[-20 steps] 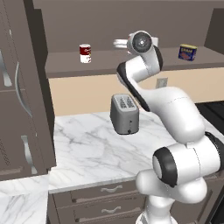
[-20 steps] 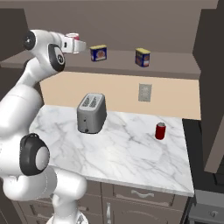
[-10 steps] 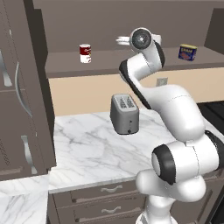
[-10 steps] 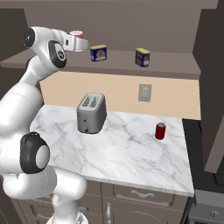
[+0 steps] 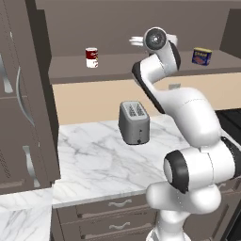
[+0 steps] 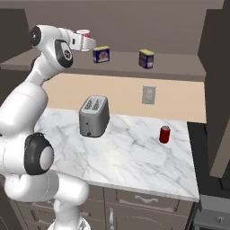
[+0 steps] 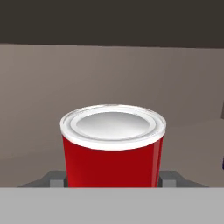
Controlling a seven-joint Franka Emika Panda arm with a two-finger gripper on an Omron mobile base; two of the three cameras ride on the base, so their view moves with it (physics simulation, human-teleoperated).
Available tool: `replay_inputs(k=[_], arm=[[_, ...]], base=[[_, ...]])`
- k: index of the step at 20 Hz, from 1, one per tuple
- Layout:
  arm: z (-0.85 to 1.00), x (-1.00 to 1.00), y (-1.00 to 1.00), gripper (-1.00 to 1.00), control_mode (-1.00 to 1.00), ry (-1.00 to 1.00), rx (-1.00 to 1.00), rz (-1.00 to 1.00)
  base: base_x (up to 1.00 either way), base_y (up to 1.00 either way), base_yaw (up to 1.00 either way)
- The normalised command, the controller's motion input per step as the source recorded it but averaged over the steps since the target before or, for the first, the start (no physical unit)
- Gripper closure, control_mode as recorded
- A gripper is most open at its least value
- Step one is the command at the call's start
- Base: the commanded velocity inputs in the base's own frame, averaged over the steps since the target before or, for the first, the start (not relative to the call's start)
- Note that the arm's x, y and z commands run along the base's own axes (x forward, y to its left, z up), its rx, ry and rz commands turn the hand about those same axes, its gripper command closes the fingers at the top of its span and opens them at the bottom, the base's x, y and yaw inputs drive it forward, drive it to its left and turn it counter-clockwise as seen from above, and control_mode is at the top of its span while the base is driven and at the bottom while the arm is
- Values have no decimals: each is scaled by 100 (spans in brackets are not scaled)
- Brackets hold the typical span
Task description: Stack two cans on top of the other two cans in the cabinet.
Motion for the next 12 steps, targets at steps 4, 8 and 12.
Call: replay_inputs(k=[4,8,12], arm=[[10,12,-15,100,-100,1,0,0],[3,12,-19,100,-100,0,0,0],[-1,8,-19,100,-100,1,0,0]], base=[[0,0,0],[0,0,0],[0,0,0]])
